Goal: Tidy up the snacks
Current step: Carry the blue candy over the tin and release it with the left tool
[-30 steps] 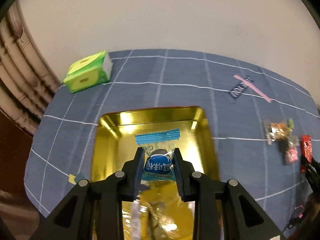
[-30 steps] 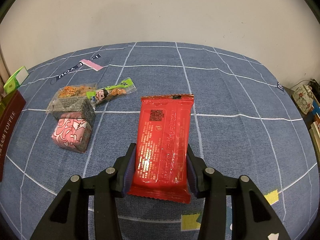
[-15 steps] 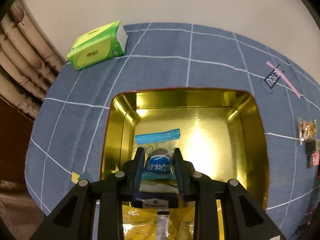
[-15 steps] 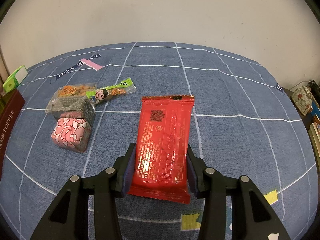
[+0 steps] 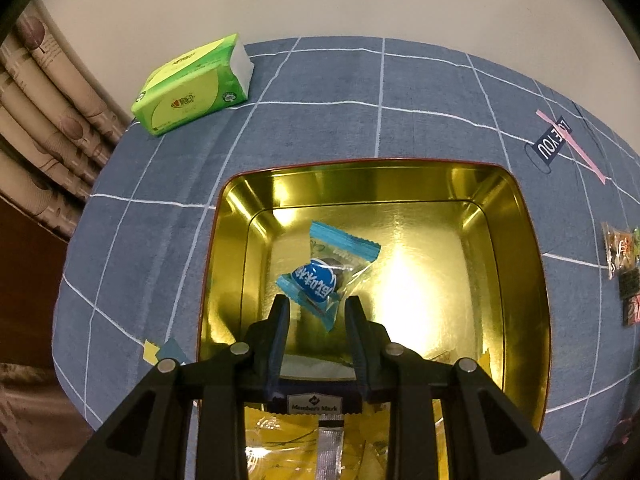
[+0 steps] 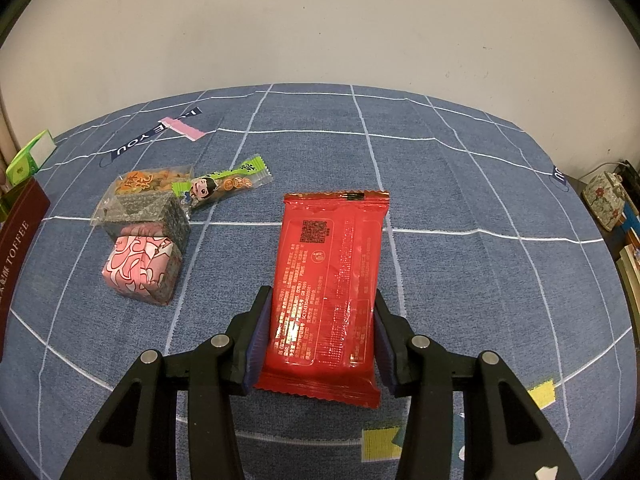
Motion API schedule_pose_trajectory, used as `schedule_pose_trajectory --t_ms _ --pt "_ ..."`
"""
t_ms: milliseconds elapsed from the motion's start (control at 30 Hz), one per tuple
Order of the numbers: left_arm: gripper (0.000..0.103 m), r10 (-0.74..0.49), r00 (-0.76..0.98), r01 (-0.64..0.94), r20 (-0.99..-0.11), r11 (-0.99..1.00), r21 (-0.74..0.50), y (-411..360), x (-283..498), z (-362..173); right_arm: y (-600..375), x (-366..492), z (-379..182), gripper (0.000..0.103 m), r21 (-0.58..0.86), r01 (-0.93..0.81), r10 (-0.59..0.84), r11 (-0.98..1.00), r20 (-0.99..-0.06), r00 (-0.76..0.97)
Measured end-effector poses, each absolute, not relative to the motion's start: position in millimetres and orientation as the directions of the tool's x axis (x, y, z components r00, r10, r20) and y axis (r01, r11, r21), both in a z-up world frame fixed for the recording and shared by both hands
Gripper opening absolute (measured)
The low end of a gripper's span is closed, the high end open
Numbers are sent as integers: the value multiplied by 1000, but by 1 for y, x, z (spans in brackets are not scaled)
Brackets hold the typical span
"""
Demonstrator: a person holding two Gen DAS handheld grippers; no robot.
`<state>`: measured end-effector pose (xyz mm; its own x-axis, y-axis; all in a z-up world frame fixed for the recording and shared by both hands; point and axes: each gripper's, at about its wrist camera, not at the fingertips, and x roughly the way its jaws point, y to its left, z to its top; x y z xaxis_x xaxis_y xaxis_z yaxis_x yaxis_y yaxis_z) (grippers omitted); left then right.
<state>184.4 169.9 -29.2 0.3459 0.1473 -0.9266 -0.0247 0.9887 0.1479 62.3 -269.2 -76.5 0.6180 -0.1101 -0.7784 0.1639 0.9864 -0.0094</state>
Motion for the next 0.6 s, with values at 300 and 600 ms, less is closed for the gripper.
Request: schedule_pose_trajectory --t_ms 300,600 --pt "36 142 362 -10 -921 989 148 165 176 -19 -270 62 -77 43 -10 163 -110 987 -778 618" --pt "38 130 387 -2 -913 990 140 165 161 -6 -269 62 -77 42 -10 163 -109 987 -778 618"
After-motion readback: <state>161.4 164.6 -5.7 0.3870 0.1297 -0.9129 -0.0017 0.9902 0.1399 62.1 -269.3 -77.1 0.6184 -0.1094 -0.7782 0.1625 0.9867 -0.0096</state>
